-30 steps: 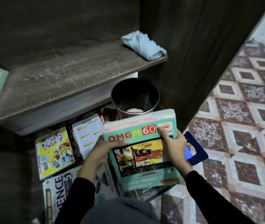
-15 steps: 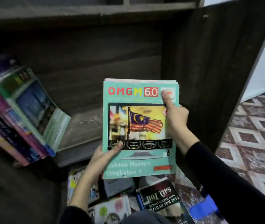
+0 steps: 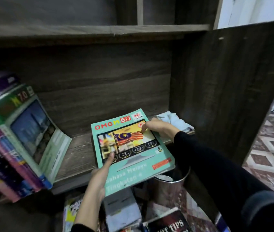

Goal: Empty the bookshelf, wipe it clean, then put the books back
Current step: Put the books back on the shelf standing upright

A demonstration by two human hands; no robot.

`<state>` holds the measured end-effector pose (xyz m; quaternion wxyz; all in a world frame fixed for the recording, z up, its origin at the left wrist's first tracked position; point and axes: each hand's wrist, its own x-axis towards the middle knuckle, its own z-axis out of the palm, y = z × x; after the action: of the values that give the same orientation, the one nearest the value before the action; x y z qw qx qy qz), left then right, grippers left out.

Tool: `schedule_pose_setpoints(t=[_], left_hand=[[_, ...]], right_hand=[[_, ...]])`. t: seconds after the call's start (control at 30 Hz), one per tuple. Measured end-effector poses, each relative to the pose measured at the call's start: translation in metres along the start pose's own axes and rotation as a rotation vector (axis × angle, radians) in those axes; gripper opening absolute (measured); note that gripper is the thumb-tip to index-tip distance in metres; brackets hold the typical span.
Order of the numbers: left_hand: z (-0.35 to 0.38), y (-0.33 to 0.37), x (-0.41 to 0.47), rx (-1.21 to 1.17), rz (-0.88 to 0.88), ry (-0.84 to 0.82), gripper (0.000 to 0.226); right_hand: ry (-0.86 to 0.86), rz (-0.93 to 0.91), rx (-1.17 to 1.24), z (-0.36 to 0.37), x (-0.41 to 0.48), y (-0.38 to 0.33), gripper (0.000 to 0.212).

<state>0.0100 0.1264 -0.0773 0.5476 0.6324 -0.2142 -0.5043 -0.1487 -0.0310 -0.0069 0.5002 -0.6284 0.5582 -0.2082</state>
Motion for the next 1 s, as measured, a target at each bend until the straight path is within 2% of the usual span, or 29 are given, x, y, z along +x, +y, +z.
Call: schedule_pose_setpoints(t=[0.1,0.2,0.27,0.33,0.43,0.47,0.53,0.63,0.67,0.73,0.83,0.9,1.0], left_hand=[[-0.008,-0.001,0.012,0.006,-0.01,0.017,0.088],[-0.005,-0.005,0.016,-0.044,-0.047,-0.007,0.077],[-0.003,-0.006,0.018,-0.081,-0.054,0.034,0.079],[-0.002,-0.005,0.022,-0.119,-0.058,0.089,0.089],[-0.015,-0.031,0.065,-0.163,-0.093,0.1,0.117],[-0.019,-0.042,0.082,-0.157,-0.114,0.084,0.118],[-0.017,-0.035,0.076,-0.166,-0.14,0.036,0.102],[-0.008,-0.008,0.038,-0.178,-0.119,0.007,0.048],[-0.007,-0.005,0.035,-0.186,-0.114,-0.009,0.04],[-0.006,-0.003,0.036,-0.186,-0.1,-0.049,0.038],[-0.004,0.006,0.029,-0.189,-0.058,-0.079,0.035],[0.0,0.01,0.023,-0.188,-0.017,-0.074,0.036],[0.003,0.015,0.017,-0.181,0.085,-0.045,0.048]], right_hand=[[-0.015,-0.024,0.019,0.012,0.021,0.01,0.031],[0.03,-0.04,0.032,0.026,0.039,0.02,0.044],[0.084,-0.042,0.013,0.033,0.048,0.026,0.053],[0.158,-0.086,-0.098,0.037,0.051,0.032,0.055],[0.207,-0.197,-0.355,0.043,0.048,0.037,0.049],[0.23,-0.233,-0.448,0.044,0.045,0.038,0.049],[0.251,-0.353,-0.57,0.049,0.032,0.041,0.055],[0.176,-0.65,-0.537,0.065,-0.009,0.052,0.057],[0.144,-0.737,-0.521,0.071,-0.024,0.058,0.061],[0.136,-0.861,-0.608,0.08,-0.049,0.075,0.072],[0.374,-1.046,-0.963,0.091,-0.054,0.097,0.066],[0.511,-1.113,-0.943,0.094,-0.048,0.099,0.055],[0.627,-1.154,-0.798,0.089,-0.046,0.085,0.055]])
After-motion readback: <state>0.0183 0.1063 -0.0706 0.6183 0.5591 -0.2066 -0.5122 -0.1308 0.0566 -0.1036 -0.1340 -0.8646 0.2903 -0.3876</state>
